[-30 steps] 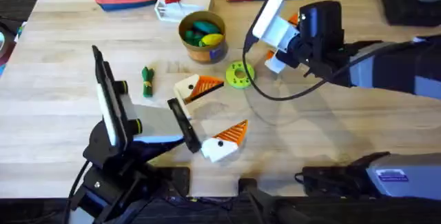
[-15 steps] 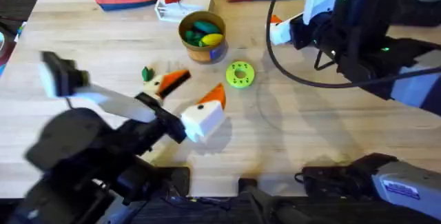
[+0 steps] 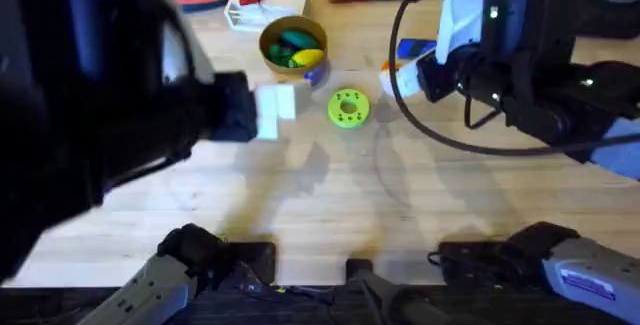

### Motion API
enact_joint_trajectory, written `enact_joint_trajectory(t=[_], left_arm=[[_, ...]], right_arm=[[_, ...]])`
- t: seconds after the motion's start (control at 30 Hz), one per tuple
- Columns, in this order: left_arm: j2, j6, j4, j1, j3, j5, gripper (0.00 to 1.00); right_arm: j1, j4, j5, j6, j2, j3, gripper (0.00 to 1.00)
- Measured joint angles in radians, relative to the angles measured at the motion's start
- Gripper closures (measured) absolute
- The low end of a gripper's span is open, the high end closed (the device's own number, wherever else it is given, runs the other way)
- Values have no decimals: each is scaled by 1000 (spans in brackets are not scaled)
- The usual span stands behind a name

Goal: Pick up the gripper from the table and insert it into the empty holder that is missing its gripper. Then pick up a screw, insert it into the mounting hole, and use the screwdriver to tighten it. Finally, clean up the table by picking up the vegetable and placing it into the bucket.

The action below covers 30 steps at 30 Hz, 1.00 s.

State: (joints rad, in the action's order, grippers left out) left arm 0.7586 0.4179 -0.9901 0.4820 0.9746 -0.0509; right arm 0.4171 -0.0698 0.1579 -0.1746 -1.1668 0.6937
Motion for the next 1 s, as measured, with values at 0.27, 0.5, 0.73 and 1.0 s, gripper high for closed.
enact_joint_trajectory(t=[0.27, 0.5, 0.73, 1.0], left_arm=[[188, -20, -91, -38, 63, -18, 15], [326, -6, -108, -361, 63, 32, 15], [512, -88, -98, -574, 63, 41, 14], [741, -167, -16, -582, 63, 16, 15]], right_arm=[[15, -345, -229, 79, 68, 93, 10], [15, -429, -296, 123, 130, 151, 10], [15, -434, -310, 131, 131, 151, 10], [15, -435, -310, 131, 131, 151, 10]])
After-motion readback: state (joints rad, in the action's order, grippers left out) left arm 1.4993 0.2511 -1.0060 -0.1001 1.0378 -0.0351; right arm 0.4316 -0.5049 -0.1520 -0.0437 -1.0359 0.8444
